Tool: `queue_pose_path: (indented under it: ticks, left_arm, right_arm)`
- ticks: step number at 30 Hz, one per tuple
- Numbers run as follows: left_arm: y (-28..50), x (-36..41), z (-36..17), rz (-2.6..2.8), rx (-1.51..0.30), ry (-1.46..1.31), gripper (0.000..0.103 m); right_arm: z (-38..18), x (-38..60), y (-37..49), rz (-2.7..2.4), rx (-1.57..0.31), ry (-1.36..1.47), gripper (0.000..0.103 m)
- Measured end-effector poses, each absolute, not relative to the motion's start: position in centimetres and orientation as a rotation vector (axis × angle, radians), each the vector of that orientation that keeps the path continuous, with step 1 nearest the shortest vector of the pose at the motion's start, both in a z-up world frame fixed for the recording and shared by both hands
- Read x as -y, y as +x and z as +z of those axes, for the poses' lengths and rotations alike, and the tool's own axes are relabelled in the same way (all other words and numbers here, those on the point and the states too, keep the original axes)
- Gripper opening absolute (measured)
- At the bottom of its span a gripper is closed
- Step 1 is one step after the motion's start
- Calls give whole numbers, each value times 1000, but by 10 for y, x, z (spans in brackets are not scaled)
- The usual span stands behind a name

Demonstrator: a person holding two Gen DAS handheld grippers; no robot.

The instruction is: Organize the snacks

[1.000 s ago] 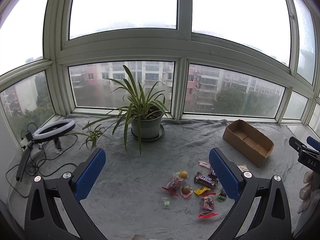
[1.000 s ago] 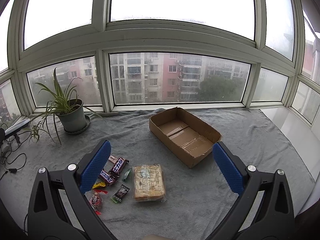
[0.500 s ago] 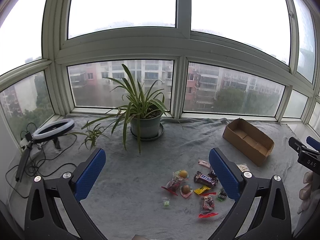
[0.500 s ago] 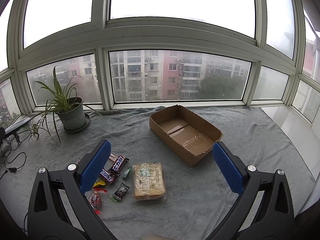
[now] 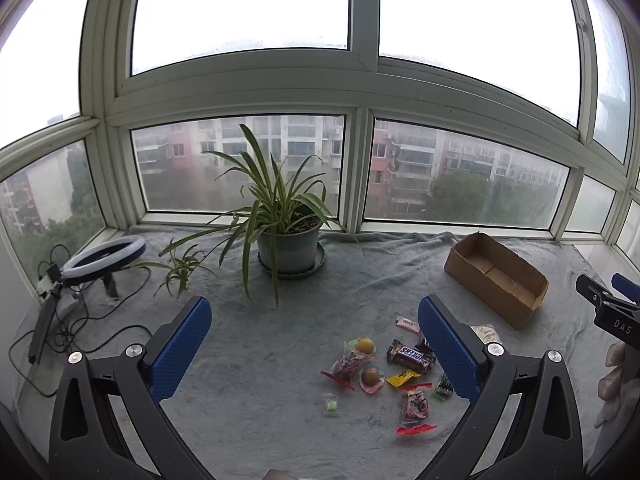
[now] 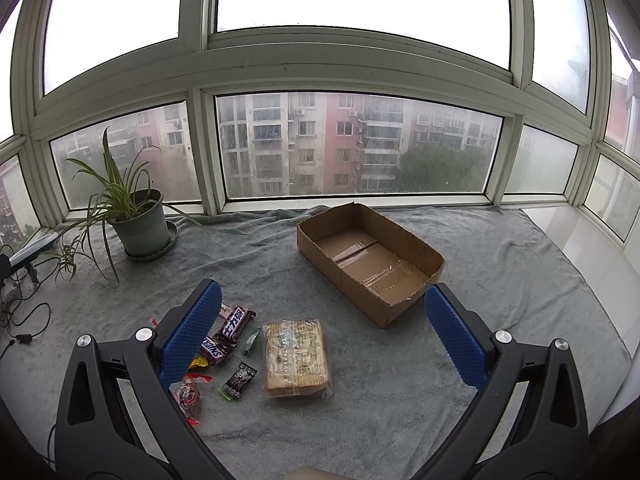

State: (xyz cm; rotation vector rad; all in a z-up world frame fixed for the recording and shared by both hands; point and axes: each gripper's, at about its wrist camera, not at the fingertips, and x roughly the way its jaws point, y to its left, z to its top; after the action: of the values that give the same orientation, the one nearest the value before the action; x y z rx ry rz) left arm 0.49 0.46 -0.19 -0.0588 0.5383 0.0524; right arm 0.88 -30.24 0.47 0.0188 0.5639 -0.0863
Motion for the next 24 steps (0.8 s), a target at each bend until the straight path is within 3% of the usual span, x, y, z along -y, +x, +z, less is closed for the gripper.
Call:
queue_pose_path:
  ticks: [24]
  left_arm:
    - [24,-5,-29,25,-619,-71,102]
  right_arm:
    - [-26,332,29,-74,-665,63,103]
